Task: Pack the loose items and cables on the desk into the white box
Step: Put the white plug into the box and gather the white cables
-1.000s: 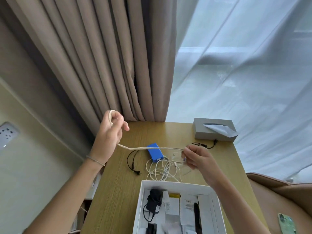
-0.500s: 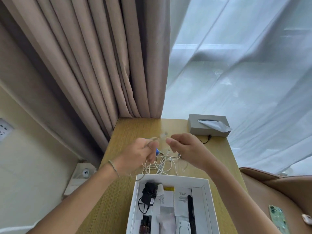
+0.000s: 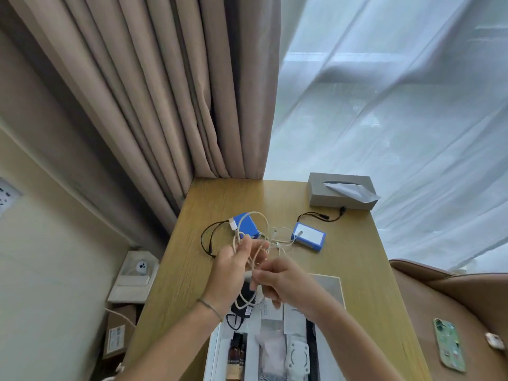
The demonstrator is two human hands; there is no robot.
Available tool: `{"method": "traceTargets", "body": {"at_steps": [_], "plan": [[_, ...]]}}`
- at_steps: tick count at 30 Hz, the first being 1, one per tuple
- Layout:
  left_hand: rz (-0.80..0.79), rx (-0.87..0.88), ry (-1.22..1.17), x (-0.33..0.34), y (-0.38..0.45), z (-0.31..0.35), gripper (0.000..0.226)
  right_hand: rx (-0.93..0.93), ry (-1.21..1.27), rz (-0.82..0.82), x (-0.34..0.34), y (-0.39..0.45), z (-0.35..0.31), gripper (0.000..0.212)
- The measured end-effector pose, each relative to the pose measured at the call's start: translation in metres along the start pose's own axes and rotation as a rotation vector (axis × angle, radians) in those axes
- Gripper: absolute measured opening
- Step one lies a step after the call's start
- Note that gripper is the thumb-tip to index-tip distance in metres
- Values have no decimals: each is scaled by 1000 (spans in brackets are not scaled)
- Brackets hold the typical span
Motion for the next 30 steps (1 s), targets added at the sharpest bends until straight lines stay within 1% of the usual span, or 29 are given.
{"method": "traceTargets", "body": {"at_steps": [3, 5, 6, 7, 8, 9, 10, 11, 12, 13, 15, 17, 19, 21, 22, 23, 24, 25, 26, 27, 28, 30], "plan": [[-42, -4, 7, 7, -5, 0, 43, 77, -96, -51, 5, -3, 6, 38], [-20, -47, -57, 8, -7, 0, 41, 135, -156, -31, 5, -5, 9, 41], [4, -66, -98, 7, -7, -1, 41, 146, -216, 37, 4, -7, 10, 37], [24, -77, -127, 6, -8, -3, 44, 136, -299, 156, 3, -9, 14, 26], [34, -74, -139, 6, -8, -5, 49, 107, -373, 296, 1, -12, 17, 22], [34, -66, -141, 6, -10, -7, 57, 68, -406, 409, 0, -15, 19, 46], [35, -67, -140, 9, -12, -10, 60, 7, -367, 448, -1, -17, 25, 76], [44, -74, -144, 12, -14, -14, 59, -42, -298, 431, 0, -19, 29, 100], [60, -85, -162, 16, -16, -19, 55, -79, -213, 373, 3, -21, 31, 115], [76, -102, -188, 21, -18, -25, 51, -96, -122, 295, 7, -21, 35, 124], [91, -140, -247, 29, -24, -36, 46, -105, 30, 181, 18, -19, 44, 130], [65, -152, -299, 35, -32, -48, 44, -67, 118, 215, 25, -19, 51, 128], [29, -152, -305, 38, -40, -58, 46, 34, 138, 251, 29, -21, 53, 128], [13, -153, -300, 36, -46, -66, 46, 103, 139, 213, 32, -22, 59, 125], [-1, -152, -276, 34, -47, -69, 44, 117, 140, 180, 34, -22, 62, 119], [-25, -151, -229, 32, -47, -71, 42, 121, 128, 148, 35, -22, 65, 109], [-58, -149, -171, 29, -45, -72, 40, 119, 104, 122, 35, -23, 68, 93], [-92, -150, -123, 25, -43, -73, 38, 124, 74, 115, 34, -24, 70, 74], [-104, -157, -100, 21, -40, -75, 34, 139, 22, 125, 31, -25, 73, 50], [-95, -163, -90, 16, -37, -76, 32, 157, -44, 139, 28, -24, 76, 30], [-76, -157, -59, 9, -34, -77, 31, 166, -149, 157, 24, -23, 81, 21], [-45, -102, 79, -8, -32, -82, 30, 142, -458, 170, 13, -19, 87, 22]]}}
Point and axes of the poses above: each hand's wrist, its own y-axis towards the middle knuckle, its own x-axis out of the palm, z = x × y, the point moved 1 cm from there along y, towards the middle knuckle, and after that the axes turned 2 degrees about x, right-handed, at the moved point
